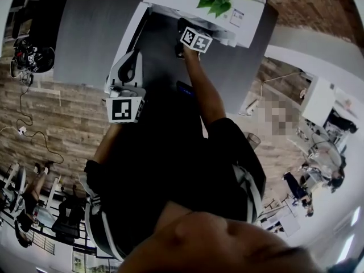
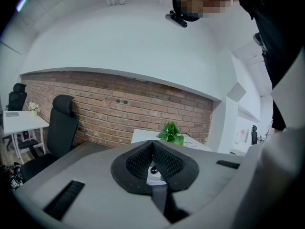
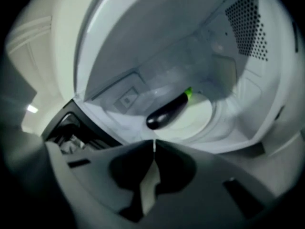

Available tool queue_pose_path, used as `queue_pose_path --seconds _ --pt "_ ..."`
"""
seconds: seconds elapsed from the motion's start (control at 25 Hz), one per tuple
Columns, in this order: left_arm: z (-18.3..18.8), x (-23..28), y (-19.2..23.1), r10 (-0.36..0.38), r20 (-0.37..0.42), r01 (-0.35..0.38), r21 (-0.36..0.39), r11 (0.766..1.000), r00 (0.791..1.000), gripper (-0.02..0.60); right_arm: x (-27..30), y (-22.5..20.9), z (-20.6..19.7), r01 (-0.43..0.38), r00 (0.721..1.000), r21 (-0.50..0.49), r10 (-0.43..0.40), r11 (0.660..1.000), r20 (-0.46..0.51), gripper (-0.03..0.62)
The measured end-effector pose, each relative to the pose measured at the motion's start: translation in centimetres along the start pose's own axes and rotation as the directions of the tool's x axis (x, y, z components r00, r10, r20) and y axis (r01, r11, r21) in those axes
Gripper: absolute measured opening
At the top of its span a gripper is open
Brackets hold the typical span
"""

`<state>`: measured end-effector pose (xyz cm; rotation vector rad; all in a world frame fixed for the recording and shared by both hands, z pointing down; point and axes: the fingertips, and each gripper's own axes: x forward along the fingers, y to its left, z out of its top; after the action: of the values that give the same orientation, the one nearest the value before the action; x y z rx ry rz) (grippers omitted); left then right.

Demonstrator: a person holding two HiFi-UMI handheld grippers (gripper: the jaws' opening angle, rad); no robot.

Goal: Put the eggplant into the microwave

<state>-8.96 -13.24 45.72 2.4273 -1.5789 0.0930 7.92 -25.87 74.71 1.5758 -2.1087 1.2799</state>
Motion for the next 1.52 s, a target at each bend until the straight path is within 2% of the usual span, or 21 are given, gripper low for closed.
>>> queue_pose_path --seconds 0.2,0.48,0.72,0.96,1.2,1.52 --pt "0.0 -0.7 -1.3 -0.047 0.011 0.047 -0.004 0.999 0.999 0.037 -4.5 1.2 0.0 -0.017 0.999 -0.013 0.018 1.000 0.041 0.037" --pt "0.8 -1.6 -4.1 -0.135 0.032 0.135 0.026 0.991 0.990 0.037 -12.5 1.7 -0.4 0.006 0.992 -0.001 -0.006 1.000 0.128 0.037" --pt "0.3 -2.3 -6.2 -0.203 0.029 0.202 0.042 0.979 0.979 0.037 -19.6 2.9 -0.8 0.034 0.971 0.004 -0.034 0.999 0.235 0.037" --pt "0.2 -2.4 -8.0 -0.244 0.031 0.242 0.054 0.969 0.969 0.037 -25.2 4.8 -1.8 0.025 0.953 0.000 -0.024 1.000 0.304 0.037" --pt "0.1 -2.0 -9.1 -0.275 0.038 0.272 0.073 0.960 0.961 0.037 -28.7 6.2 -2.6 0.039 0.936 -0.032 -0.025 0.999 0.350 0.034" --pt "0.4 -1.5 -9.7 -0.283 0.040 0.280 0.074 0.957 0.958 0.037 -29.7 6.4 -2.8 0.022 0.933 -0.027 -0.010 0.999 0.360 0.032"
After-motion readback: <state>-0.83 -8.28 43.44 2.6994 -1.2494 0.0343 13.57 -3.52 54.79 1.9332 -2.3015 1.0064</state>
